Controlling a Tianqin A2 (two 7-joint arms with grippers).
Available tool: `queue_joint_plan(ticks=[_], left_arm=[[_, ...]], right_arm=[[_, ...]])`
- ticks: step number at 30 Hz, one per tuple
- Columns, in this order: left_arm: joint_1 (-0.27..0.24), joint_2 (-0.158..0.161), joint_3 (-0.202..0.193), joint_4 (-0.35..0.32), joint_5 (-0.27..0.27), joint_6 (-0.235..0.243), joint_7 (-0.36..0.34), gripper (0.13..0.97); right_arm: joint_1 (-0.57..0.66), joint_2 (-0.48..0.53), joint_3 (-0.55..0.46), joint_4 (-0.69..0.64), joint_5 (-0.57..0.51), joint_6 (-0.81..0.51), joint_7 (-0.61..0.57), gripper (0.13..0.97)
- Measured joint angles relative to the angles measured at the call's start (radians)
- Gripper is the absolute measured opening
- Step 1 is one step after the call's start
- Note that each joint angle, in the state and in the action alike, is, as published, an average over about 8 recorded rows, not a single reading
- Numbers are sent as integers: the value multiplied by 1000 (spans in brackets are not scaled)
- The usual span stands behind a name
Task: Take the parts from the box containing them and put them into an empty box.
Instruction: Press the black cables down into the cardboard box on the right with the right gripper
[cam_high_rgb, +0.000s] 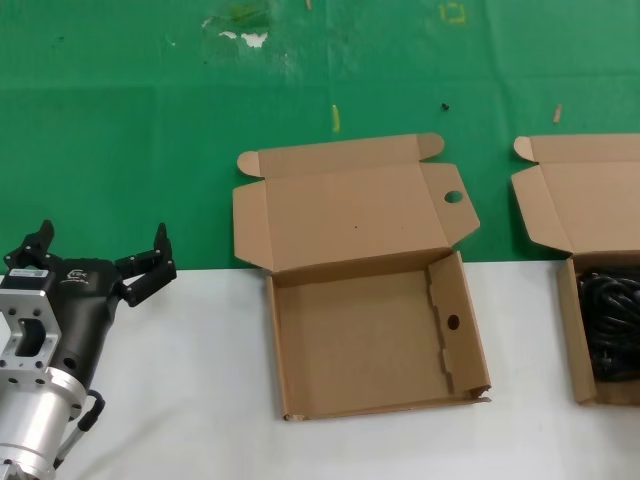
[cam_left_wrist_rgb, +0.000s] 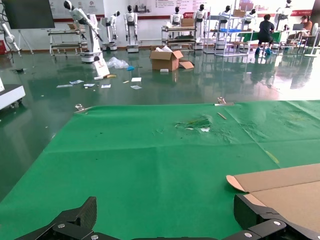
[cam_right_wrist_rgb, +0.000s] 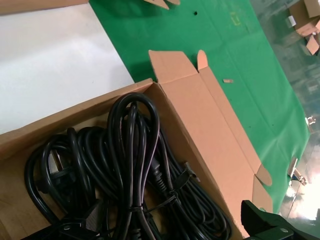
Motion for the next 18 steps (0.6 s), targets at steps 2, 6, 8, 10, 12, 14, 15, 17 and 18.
queue_joint_plan(ticks=[2,6,8,10,12,14,15,17,18], left_arm=[[0,0,0,0,0,0,0,966],[0,0,0,0,0,0,0,966],[0,0,0,0,0,0,-1,966],[0,0,0,0,0,0,-1,966],[0,0,0,0,0,0,-1,966],[0,0,0,0,0,0,-1,966],[0,0,0,0,0,0,-1,966],[0,0,0,0,0,0,0,966],[0,0,0,0,0,0,0,966]], right_arm=[[16,-3,-20,-6,0,0,4,945],[45,-10,-54,-22,1,-4,9,921],[59,-13,-69,-30,1,-8,11,914],[72,-15,-81,-36,1,-13,13,886],[83,-17,-92,-42,1,-18,15,857],[93,-18,-101,-47,1,-23,16,828],[98,-18,-105,-49,1,-25,17,813],[105,-20,-112,-53,1,-29,20,799],[109,-20,-115,-54,1,-31,21,799]])
